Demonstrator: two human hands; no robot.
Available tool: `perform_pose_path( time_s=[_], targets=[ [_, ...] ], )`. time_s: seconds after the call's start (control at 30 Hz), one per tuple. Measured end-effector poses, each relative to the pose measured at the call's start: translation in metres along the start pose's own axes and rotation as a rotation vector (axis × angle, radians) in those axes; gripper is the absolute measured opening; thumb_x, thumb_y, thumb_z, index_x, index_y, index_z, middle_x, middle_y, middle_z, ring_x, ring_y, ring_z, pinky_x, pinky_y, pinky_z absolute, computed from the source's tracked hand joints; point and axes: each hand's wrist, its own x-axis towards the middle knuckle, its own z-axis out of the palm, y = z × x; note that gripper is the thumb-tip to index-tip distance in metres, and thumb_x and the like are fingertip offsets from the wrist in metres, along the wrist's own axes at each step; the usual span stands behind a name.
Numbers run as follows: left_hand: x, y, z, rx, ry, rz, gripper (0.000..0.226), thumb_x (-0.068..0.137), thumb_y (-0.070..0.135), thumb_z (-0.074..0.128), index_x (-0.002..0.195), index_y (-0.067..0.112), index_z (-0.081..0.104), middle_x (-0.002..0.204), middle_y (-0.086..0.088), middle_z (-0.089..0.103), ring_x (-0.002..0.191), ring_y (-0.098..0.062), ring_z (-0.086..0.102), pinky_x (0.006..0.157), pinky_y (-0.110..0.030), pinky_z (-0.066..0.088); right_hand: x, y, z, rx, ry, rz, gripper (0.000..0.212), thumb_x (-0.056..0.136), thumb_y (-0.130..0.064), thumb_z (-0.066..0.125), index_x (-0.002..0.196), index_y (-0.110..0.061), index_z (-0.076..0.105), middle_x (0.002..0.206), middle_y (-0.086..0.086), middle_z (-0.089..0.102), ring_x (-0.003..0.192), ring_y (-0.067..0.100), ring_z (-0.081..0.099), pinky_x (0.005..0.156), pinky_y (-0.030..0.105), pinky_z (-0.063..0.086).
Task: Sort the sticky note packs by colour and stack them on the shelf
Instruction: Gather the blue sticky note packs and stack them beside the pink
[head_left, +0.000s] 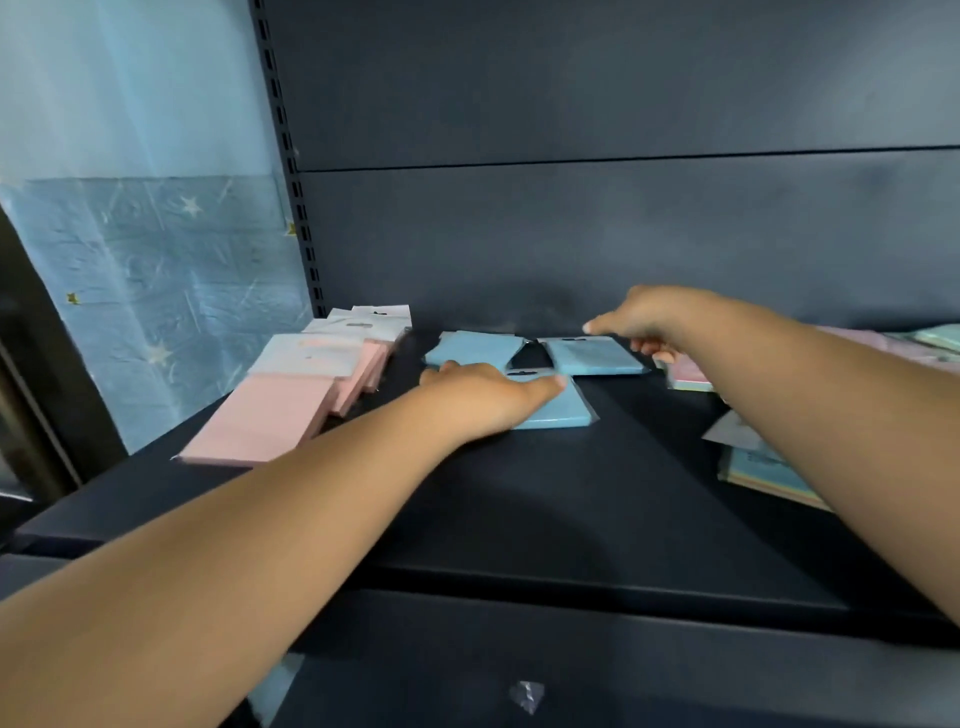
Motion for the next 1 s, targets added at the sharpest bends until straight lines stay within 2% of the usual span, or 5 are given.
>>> perform_pose_path(
  time_s=[0.17,0.3,0.47,0.63,1.0],
  targets=[
    [0.003,0.007,0.009,0.117,0.014,-0.075,0.097,0.077,0.078,0.035,0.146,0.013,0.024,0.154,-0.01,0.011,0.14,-0.03,0.013,0.112,-0.041,0.019,-0.01,0.013,0.01,-0.1,-0.021,0.038,0.07,0.089,-0.056,0.046,0.135,-0.004,0.042,0.132,0.017,0.047,0.117,0.033,0.047,0.095,0.035,0.037],
    [0.003,0.007,0.004,0.121,-0.029,-0.069,0.095,0.078,0.074,0.042,0.146,0.011,0.024,0.155,-0.013,0.013,0.14,-0.03,0.019,0.112,-0.038,0.022,0.002,0.014,0.022,-0.181,-0.056,0.107,0.098,0.072,-0.079,0.043,0.144,-0.013,0.032,0.154,0.011,0.025,0.139,0.032,0.027,0.114,0.043,0.023],
    [-0.002,-0.012,0.002,-0.083,-0.074,0.016,0.08,0.061,0.067,0.069,0.125,0.02,0.057,0.128,0.0,0.057,0.115,-0.022,0.052,0.103,-0.034,0.04,-0.001,0.011,0.015,-0.242,-0.094,0.072,0.076,0.09,-0.058,0.039,0.141,-0.001,0.036,0.149,0.014,0.033,0.134,0.033,0.035,0.109,0.041,0.028],
    [-0.013,-0.034,0.0,-0.32,-0.033,0.046,0.082,0.055,0.045,0.083,0.124,0.017,0.05,0.123,0.007,0.054,0.114,-0.015,0.049,0.101,-0.029,0.038,-0.003,0.014,0.012,-0.13,-0.168,0.081,0.075,0.089,-0.047,0.053,0.141,0.003,0.031,0.146,0.022,0.034,0.131,0.035,0.039,0.109,0.042,0.031],
    [0.005,-0.048,-0.022,-1.036,0.139,0.033,0.037,0.092,0.001,0.049,0.126,0.014,0.043,0.109,-0.005,0.058,0.086,-0.016,0.057,0.063,-0.026,0.042,-0.016,0.014,-0.001,0.567,0.039,0.065,0.015,0.084,-0.003,0.053,0.073,-0.011,0.046,0.098,0.01,0.055,0.083,0.023,0.053,0.083,0.032,0.043]
  ],
)
